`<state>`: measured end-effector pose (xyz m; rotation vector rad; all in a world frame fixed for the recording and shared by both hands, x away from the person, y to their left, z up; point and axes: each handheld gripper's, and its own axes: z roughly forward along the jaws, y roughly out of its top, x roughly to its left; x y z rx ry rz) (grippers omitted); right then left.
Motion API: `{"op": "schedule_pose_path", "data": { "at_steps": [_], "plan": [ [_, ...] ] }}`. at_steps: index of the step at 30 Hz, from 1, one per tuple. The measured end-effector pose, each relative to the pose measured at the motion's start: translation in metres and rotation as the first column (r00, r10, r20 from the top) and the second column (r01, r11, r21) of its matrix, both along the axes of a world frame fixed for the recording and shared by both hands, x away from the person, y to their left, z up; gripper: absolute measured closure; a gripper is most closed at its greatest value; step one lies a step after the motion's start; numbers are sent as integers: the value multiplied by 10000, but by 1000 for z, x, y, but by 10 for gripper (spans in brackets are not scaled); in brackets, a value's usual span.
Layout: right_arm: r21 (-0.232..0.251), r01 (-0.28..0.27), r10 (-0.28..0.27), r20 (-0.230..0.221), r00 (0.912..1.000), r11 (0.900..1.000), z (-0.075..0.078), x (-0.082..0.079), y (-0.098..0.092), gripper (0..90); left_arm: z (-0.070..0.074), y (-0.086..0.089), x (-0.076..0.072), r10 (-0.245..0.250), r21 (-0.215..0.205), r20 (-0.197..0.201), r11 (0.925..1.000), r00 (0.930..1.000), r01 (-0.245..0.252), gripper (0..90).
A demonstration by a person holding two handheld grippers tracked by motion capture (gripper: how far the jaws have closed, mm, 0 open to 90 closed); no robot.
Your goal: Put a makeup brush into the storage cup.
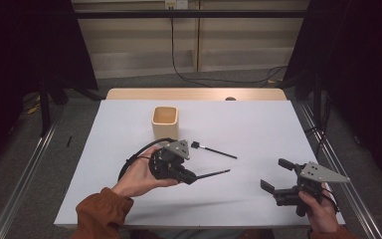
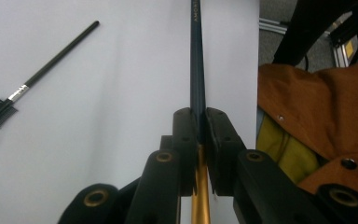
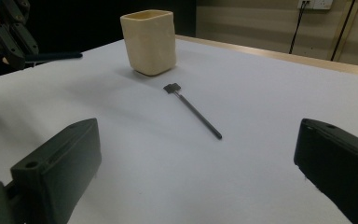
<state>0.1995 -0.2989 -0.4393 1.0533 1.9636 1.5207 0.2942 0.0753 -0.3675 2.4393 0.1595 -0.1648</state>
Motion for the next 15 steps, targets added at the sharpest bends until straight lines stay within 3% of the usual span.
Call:
{"op": "schedule_pose_path", "data": {
  "at_steps": [8, 15],
  "plan": [
    [-36, -95, 95, -40, 9999, 9999, 0, 0, 1, 0, -2, -10, 0, -275, 779, -75, 9966, 9996, 280, 834],
    [-111, -138, 137, -75, 9999, 9998, -1, 0, 1, 0, -5, -10, 5, -274, 1299, 338, 9913, 9991, 228, 834]
  ]
}}
